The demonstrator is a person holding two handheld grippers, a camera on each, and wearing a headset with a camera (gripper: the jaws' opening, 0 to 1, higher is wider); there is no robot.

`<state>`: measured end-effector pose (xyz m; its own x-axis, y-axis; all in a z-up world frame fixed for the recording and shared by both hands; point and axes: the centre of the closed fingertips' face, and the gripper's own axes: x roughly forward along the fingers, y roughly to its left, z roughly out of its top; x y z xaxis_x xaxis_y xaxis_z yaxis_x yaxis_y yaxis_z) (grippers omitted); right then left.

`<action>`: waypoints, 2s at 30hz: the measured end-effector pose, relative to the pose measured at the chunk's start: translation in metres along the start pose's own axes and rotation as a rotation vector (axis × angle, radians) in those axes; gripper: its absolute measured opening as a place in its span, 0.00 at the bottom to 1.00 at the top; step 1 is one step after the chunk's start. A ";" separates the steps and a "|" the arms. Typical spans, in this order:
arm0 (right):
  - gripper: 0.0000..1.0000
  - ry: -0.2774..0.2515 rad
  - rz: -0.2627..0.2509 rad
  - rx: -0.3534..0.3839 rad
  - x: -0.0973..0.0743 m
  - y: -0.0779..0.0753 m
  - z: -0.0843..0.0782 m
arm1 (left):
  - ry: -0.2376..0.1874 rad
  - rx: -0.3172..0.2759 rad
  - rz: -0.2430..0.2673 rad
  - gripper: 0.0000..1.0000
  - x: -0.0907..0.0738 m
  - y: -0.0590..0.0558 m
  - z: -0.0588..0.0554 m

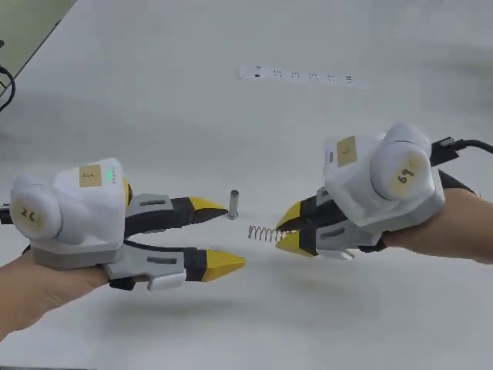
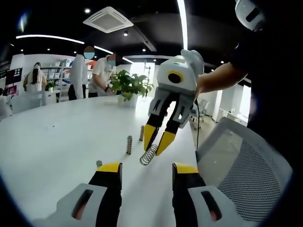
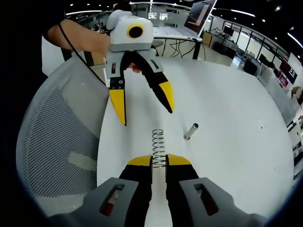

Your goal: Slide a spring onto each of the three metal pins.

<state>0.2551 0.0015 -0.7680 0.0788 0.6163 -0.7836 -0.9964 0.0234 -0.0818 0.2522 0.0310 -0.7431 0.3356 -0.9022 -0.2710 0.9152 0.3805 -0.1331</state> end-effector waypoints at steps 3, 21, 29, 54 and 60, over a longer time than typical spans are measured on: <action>0.07 -0.014 0.011 -0.015 0.000 0.002 0.006 | -0.002 0.006 -0.011 0.32 0.004 -0.001 0.002; 0.07 -0.057 0.026 -0.113 0.005 0.006 0.016 | -0.002 0.032 -0.044 0.15 0.014 -0.003 0.003; 0.07 -0.072 0.022 -0.131 0.000 0.004 0.019 | 0.010 0.045 -0.058 0.09 0.013 -0.006 0.002; 0.08 -0.088 0.030 -0.170 -0.005 0.007 0.021 | 0.011 0.072 -0.068 0.01 0.013 -0.010 0.009; 0.12 -0.093 0.017 -0.163 -0.006 0.005 0.019 | 0.015 0.073 -0.074 0.01 0.012 -0.011 0.008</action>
<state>0.2488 0.0130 -0.7520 0.0512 0.6859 -0.7259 -0.9786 -0.1105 -0.1735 0.2483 0.0141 -0.7371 0.2633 -0.9240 -0.2775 0.9514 0.2963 -0.0837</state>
